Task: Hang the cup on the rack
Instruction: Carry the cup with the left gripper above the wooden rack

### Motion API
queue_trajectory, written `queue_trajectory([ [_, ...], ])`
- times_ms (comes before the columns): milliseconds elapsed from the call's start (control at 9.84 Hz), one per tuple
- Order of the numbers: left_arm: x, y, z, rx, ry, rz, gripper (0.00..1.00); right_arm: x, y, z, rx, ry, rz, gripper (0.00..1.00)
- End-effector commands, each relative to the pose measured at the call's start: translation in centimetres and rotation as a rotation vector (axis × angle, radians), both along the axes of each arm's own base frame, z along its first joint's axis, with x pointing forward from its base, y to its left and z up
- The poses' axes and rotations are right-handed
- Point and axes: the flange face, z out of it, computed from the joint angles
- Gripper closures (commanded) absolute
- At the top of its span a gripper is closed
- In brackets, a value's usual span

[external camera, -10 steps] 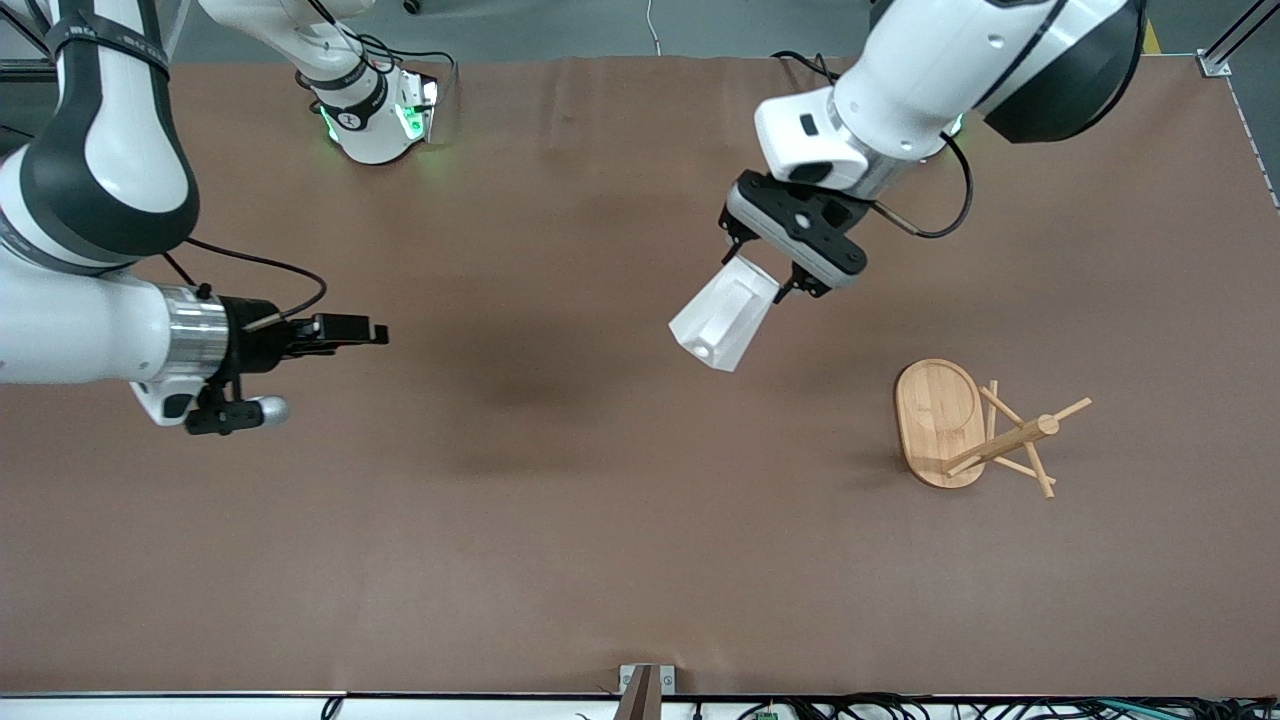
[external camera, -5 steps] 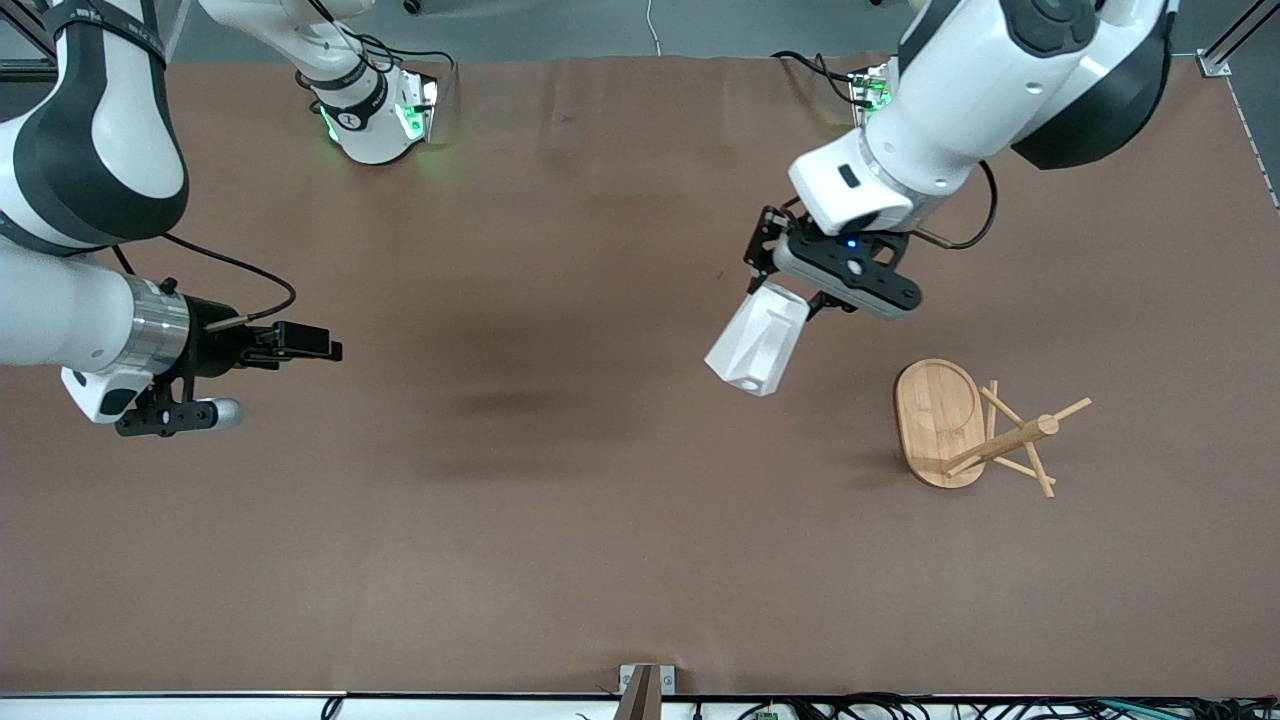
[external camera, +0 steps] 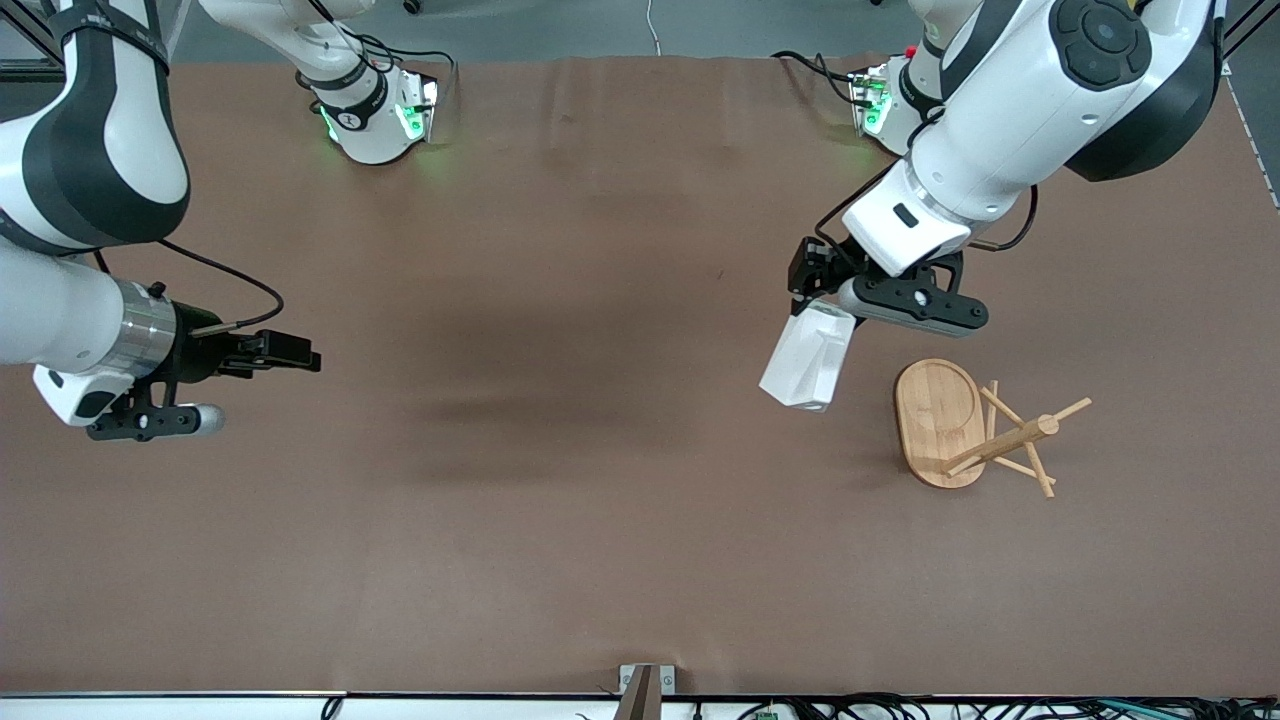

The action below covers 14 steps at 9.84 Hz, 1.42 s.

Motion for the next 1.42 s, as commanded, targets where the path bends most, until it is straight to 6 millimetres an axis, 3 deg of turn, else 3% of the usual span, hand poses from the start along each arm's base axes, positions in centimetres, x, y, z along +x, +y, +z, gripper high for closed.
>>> queue_trajectory([
  [0, 1.4, 2.9, -2.2, 0.033, 0.037, 0.074, 0.89, 0.4, -2.1, 1.7, -0.063, -0.063, -0.024, 0.00],
  [406, 2.8, 6.6, -2.4, 0.030, 0.070, 0.228, 0.90, 1.0, -8.2, 3.1, -0.082, -0.109, -0.076, 0.00],
  [610, 2.4, 7.4, -4.1, 0.051, 0.101, 0.246, 0.89, 0.6, -9.8, 4.2, -0.082, -0.124, -0.101, 0.00],
  [813, 0.8, 8.7, -6.0, 0.094, 0.135, 0.273, 0.90, -0.6, -10.7, 6.5, -0.089, -0.158, -0.115, 0.00],
  [1118, -2.6, 9.7, -8.7, 0.142, 0.119, 0.265, 0.89, -2.7, -10.5, 8.0, -0.109, -0.163, -0.105, 0.00],
  [1321, -3.1, 11.9, -9.8, 0.157, 0.119, 0.225, 0.89, -4.0, -10.4, 8.7, -0.114, -0.166, -0.103, 0.00],
])
